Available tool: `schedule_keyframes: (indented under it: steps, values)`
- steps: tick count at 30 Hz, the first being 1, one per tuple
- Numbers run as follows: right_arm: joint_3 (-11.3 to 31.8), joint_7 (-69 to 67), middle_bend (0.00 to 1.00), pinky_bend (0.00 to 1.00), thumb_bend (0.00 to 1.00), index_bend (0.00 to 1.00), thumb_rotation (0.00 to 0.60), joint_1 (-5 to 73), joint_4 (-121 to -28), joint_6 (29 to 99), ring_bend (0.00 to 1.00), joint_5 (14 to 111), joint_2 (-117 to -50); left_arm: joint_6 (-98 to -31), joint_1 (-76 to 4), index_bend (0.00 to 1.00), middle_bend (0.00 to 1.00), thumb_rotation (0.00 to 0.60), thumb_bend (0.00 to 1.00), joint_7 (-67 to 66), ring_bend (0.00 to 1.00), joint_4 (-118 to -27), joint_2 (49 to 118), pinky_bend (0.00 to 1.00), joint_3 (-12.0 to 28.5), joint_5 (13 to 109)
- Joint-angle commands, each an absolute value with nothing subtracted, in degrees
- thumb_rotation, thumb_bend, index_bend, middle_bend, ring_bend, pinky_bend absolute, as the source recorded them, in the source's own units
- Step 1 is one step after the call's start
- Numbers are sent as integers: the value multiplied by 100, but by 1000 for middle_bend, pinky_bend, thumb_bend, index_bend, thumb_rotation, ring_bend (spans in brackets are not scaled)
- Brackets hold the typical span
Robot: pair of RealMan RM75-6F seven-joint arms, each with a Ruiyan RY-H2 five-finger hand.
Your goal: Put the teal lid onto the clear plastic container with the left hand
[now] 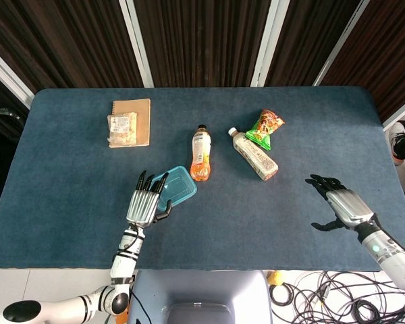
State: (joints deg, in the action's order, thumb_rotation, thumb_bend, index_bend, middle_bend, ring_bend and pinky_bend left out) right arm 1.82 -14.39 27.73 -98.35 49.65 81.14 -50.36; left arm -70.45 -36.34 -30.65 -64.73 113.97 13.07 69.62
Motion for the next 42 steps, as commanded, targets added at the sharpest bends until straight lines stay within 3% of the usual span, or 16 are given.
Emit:
schedule_keyframes:
  steps: [1, 16, 35, 38, 42]
  values:
    - [182, -1451, 0, 0, 129, 0, 600, 2775, -9838, 4963, 0, 8124, -5035, -6990, -3618, 0, 332, 208, 492, -3064, 141, -6517, 11396, 0, 1311, 6908]
    - [174, -1485, 0, 0, 129, 0, 600, 2774, -9776, 4944, 0, 8138, -5047, -6598, -3583, 0, 343, 209, 494, -3047, 153, -6640, 11332, 0, 1381, 6500]
    - [185, -1451, 0, 0, 129, 0, 600, 2772, -9785, 4943, 0, 8096, -5059, -6609, -3586, 0, 345, 211, 499, -2973, 154, -6773, 11262, 0, 1350, 6519]
    - [189, -1510, 0, 0, 129, 0, 600, 2758, -9794, 4964, 0, 8107, -5031, -6884, -3592, 0, 309, 204, 497, -2774, 148, -6844, 11184, 0, 1345, 6858]
    - [192, -1579, 0, 0, 129, 0, 600, 2732, -9803, 5017, 0, 8147, -4998, -7343, -3556, 0, 168, 191, 466, -2607, 97, -7061, 11028, 0, 1311, 7333]
